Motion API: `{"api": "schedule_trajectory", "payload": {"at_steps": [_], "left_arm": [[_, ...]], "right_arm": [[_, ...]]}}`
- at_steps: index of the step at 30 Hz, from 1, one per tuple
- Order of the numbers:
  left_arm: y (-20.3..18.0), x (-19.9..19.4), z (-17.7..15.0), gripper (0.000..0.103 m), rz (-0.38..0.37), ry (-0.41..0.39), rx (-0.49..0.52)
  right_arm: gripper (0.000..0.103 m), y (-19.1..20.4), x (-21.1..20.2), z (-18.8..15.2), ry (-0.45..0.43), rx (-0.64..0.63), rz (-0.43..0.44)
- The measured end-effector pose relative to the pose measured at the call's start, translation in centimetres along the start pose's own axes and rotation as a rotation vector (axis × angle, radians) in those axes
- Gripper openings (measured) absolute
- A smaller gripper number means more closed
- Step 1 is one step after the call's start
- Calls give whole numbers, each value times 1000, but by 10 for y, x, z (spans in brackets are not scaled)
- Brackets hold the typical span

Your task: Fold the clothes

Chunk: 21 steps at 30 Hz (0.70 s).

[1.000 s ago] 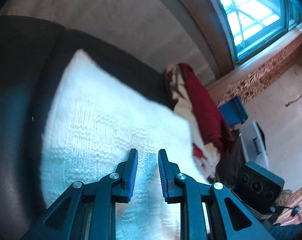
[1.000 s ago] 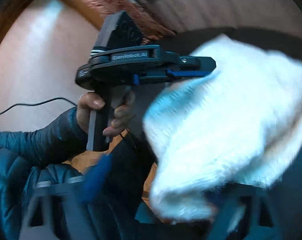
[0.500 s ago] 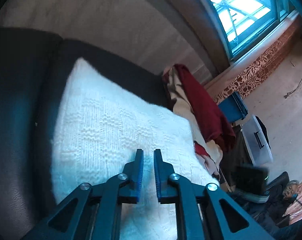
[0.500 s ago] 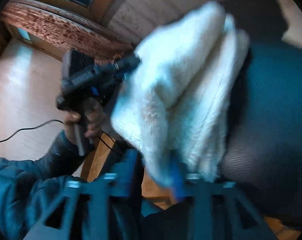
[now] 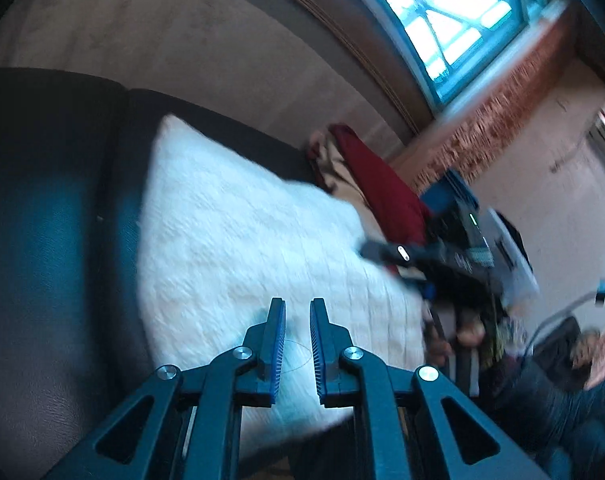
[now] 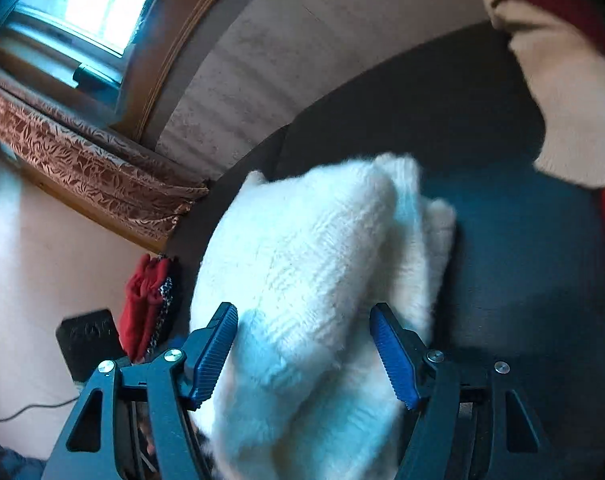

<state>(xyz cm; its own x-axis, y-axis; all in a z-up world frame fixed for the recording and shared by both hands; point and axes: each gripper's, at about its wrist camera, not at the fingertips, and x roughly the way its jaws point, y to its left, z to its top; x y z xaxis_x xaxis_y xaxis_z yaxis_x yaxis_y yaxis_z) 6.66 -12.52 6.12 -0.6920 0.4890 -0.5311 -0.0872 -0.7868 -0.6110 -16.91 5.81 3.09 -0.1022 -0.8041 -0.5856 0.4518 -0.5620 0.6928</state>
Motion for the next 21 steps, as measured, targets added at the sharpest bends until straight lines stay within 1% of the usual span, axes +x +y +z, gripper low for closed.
{"api": "schedule_trajectory", "payload": {"at_steps": [1,2,3,4,5,7,8,10,11,12,13,14,15,16,19,21], "left_arm": [[-3,5,-3,11,-5,24,23],[-6,10,-5,11,1,41,46],[-10,15,-7,12,10,57,69],[-13,20,-9,12,18,73,92],[-16,21,-10,13,24,81,111],[-19,27,-14,15,45,104,147],[-18,30,-15,15,43,117,142],[-15,35,-17,15,30,138,119],[-14,37,-17,15,27,144,115],[-16,38,-16,15,30,152,119],[-17,39,-14,15,29,161,112],[-18,39,-11,15,28,170,103],[-19,37,-8,15,2,172,76],[-21,34,-3,15,-38,160,52],[-36,33,18,16,-86,105,69],[-50,51,23,16,-89,131,107]], "right_arm": [[65,0,4,1,-1,2,-1],[45,2,8,3,1,-5,-24],[35,6,7,3,7,-27,-52],[21,10,4,2,14,-52,-80],[18,23,-5,6,-3,-102,-100],[15,49,-28,15,-60,-212,-127],[14,60,-39,17,-103,-278,-169],[13,48,-42,16,-106,-314,-274],[13,33,-34,14,-81,-301,-321],[13,8,-19,9,-33,-254,-340],[14,-16,-10,3,-5,-196,-314],[13,-34,-9,0,-29,-125,-241],[13,-51,-12,-2,-66,-50,-158],[13,-59,-13,-3,-86,-17,-115],[14,-65,-13,-4,-91,-37,-69],[14,-78,-13,-2,-83,14,1]]}}
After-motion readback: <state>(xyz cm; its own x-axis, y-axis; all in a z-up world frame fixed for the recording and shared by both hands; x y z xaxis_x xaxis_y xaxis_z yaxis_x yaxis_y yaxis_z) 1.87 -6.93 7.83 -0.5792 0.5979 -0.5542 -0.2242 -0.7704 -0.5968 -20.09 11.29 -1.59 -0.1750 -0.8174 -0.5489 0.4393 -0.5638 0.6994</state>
